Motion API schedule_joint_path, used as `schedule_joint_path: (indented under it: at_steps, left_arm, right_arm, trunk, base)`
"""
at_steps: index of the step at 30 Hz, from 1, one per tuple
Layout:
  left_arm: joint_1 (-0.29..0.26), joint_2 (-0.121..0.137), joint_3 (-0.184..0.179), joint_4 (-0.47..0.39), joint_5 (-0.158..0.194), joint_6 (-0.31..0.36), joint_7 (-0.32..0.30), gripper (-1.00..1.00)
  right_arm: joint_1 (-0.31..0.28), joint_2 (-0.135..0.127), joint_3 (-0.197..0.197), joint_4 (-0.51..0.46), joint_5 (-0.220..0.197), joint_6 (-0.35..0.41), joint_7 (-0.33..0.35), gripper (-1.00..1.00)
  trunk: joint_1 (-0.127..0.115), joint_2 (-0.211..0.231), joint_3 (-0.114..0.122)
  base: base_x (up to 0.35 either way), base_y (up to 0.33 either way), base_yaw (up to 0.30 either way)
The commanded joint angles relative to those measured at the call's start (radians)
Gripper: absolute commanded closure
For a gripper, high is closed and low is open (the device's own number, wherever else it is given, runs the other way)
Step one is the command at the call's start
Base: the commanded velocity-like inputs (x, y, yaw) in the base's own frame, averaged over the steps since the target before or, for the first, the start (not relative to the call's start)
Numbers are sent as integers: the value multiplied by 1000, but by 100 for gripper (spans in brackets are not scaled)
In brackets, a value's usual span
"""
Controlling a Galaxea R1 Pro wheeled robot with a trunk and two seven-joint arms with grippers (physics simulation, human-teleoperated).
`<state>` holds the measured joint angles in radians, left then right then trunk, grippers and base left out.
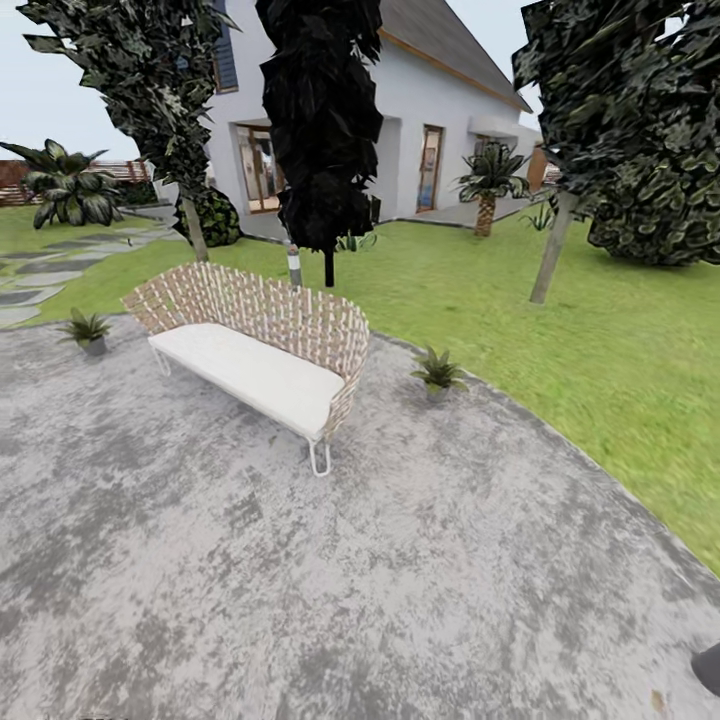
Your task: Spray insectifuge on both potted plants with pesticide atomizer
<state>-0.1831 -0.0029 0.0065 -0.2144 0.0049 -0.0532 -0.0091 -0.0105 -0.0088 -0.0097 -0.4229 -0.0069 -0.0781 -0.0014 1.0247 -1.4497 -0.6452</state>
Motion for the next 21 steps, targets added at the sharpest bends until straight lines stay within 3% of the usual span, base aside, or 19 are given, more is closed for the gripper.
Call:
schedule_joint_path:
  at_steps: [1, 12, 21]
  left_arm:
    - [-1, 0, 1, 1, 0, -3, -1, -100]
    - [-1, -1, 1, 1, 0, -3, -2, -100]
    - [-1, 0, 1, 1, 1, -4, -1, -100]
  right_arm:
    - [0, 0, -1, 0, -1, -3, 0, -100]
    - [0, 0, -1, -2, -1, -3, -1, -100]
    - [0, 0, -1, -2, -1, -3, 0, -100]
  trunk:
    - [0, 0, -1]
    - [0, 0, -1]
    - [0, 0, -1]
  base:
    - [147, 0, 264]
    - [54, 0, 264]
    - [277, 65, 264]
